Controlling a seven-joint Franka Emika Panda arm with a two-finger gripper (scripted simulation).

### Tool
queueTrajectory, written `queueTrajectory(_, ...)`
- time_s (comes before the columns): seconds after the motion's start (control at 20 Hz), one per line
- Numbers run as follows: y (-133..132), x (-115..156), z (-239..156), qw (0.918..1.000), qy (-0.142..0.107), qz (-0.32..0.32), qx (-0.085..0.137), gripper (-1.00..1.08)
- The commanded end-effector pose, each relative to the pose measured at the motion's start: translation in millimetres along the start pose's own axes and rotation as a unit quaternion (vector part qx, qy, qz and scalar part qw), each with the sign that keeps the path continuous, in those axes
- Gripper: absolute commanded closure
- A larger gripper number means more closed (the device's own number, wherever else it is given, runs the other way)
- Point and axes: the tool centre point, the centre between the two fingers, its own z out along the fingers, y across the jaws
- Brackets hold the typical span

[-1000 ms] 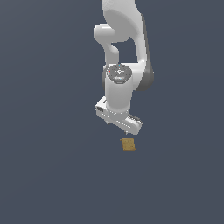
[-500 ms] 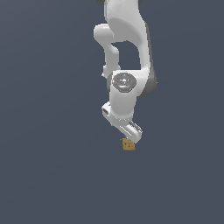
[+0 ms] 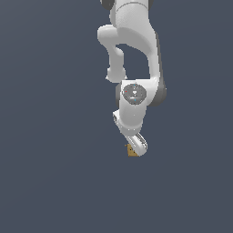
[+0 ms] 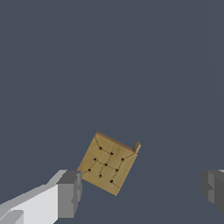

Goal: Pick up the object and move it to a goal position.

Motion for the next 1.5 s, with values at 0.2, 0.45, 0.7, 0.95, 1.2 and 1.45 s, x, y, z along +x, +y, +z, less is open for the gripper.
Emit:
queueTrajectory(0.2,-9,-6,14,0.9967,0.001,0.082,-0.001,-0.92)
queueTrajectory(0.45,-15,-11,25,0.9900,0.003,0.141,-0.002,-0.92)
queueTrajectory(0.7,-19,-15,33,0.9826,0.004,0.185,-0.002,-0.92)
queueTrajectory(0.95,-22,-18,38,0.9767,0.005,0.214,-0.003,-0.92)
queueTrajectory(1.2,-24,-19,41,0.9736,0.006,0.228,-0.003,-0.92)
queueTrajectory(1.45,-24,-19,42,0.9738,0.006,0.227,-0.003,-0.92)
